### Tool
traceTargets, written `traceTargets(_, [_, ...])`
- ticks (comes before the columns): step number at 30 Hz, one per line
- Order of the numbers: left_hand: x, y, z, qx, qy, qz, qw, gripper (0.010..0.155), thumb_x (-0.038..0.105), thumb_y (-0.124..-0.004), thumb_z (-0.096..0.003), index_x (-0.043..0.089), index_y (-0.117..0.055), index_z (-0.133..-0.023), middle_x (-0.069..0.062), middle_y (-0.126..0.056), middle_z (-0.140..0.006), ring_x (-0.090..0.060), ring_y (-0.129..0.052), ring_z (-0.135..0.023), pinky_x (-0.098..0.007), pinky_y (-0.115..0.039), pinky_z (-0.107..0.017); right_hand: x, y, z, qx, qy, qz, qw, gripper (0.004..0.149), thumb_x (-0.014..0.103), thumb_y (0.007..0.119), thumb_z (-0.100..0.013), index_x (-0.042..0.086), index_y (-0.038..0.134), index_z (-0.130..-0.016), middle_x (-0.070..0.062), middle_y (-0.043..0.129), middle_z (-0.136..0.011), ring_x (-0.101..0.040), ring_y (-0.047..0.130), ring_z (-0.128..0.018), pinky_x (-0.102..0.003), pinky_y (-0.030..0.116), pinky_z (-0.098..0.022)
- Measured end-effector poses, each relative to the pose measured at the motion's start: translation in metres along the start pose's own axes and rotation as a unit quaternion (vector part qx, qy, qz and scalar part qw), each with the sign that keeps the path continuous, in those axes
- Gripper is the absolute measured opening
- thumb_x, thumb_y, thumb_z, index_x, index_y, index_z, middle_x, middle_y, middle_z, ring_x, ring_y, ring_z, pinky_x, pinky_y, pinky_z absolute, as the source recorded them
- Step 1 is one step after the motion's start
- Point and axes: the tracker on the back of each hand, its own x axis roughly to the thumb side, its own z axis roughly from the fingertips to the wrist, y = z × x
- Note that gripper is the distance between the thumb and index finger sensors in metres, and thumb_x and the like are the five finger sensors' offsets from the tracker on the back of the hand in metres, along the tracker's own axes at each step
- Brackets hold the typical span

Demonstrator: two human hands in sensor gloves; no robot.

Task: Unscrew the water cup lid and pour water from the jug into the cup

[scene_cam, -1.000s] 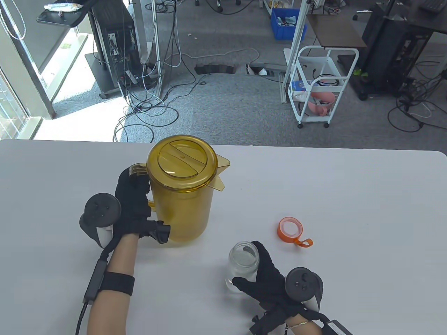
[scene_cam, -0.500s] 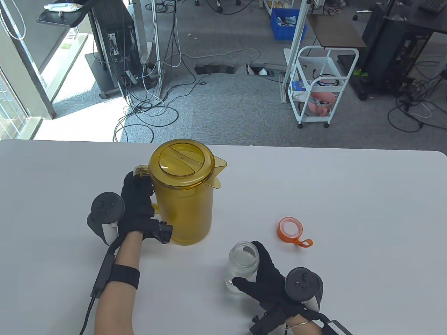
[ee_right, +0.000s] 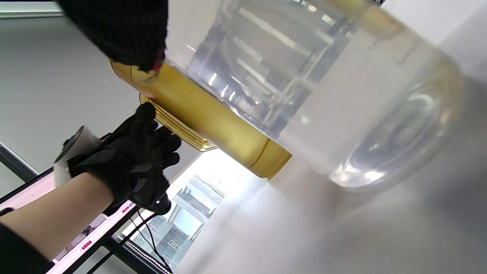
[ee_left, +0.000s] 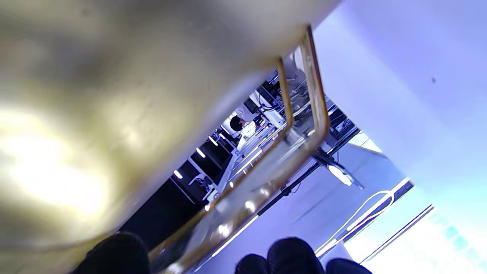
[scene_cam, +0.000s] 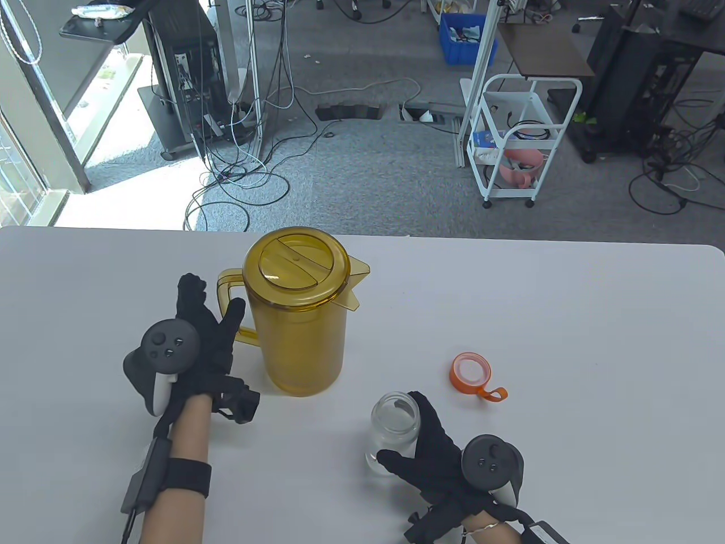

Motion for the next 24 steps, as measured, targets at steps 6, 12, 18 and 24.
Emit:
traceTargets(6, [0.060, 0.067, 0.068, 0.086, -0.133, -0.116, 0.980, 0.092, 0.071, -0.050, -0.0601, 0.016, -0.008, -0.121, -0.021, -0.018, -0.127, -0.052, -0.039, -0.118, -0.067, -0.035, -0.080, 0.000, 0.000, 0.000, 0.000, 0.000, 0.000, 1.000, 0.099, 0.045, 0.086, -0.046, 0.010, 0.018, -0.108, -0.024, 0.035, -0.114, -0.048, 0.050, -0.105, -0.071, 0.032, -0.069])
traceTargets(12, [0.116, 0.056, 0.128, 0.109, -0.233, -0.190, 0.948, 0.086, 0.073, -0.048, -0.0590, 0.023, -0.022, -0.124, -0.015, -0.031, -0.130, -0.049, -0.048, -0.119, -0.067, -0.041, -0.081, 0.000, 0.000, 0.000, -0.003, 0.001, 0.003, 1.000, 0.099, 0.045, 0.086, -0.046, 0.009, 0.018, -0.108, -0.024, 0.035, -0.114, -0.048, 0.051, -0.105, -0.071, 0.033, -0.068])
traceTargets(18, [0.132, -0.004, 0.150, 0.101, -0.258, -0.302, 0.912, 0.084, 0.072, -0.048, -0.0590, 0.023, -0.024, -0.123, -0.012, -0.035, -0.129, -0.045, -0.053, -0.119, -0.065, -0.046, -0.081, 0.000, 0.000, 0.001, -0.004, 0.001, 0.003, 1.000, 0.099, 0.045, 0.086, -0.046, 0.009, 0.018, -0.108, -0.024, 0.035, -0.114, -0.048, 0.051, -0.105, -0.071, 0.033, -0.068])
traceTargets(24, [0.103, -0.071, 0.156, 0.001, -0.232, -0.338, 0.912, 0.084, 0.073, -0.041, -0.0596, 0.022, -0.020, -0.123, -0.012, -0.034, -0.128, -0.045, -0.053, -0.118, -0.064, -0.046, -0.082, 0.000, 0.000, 0.001, -0.004, 0.001, 0.003, 1.000, 0.099, 0.045, 0.086, -0.046, 0.009, 0.018, -0.108, -0.024, 0.035, -0.114, -0.048, 0.050, -0.105, -0.071, 0.033, -0.068])
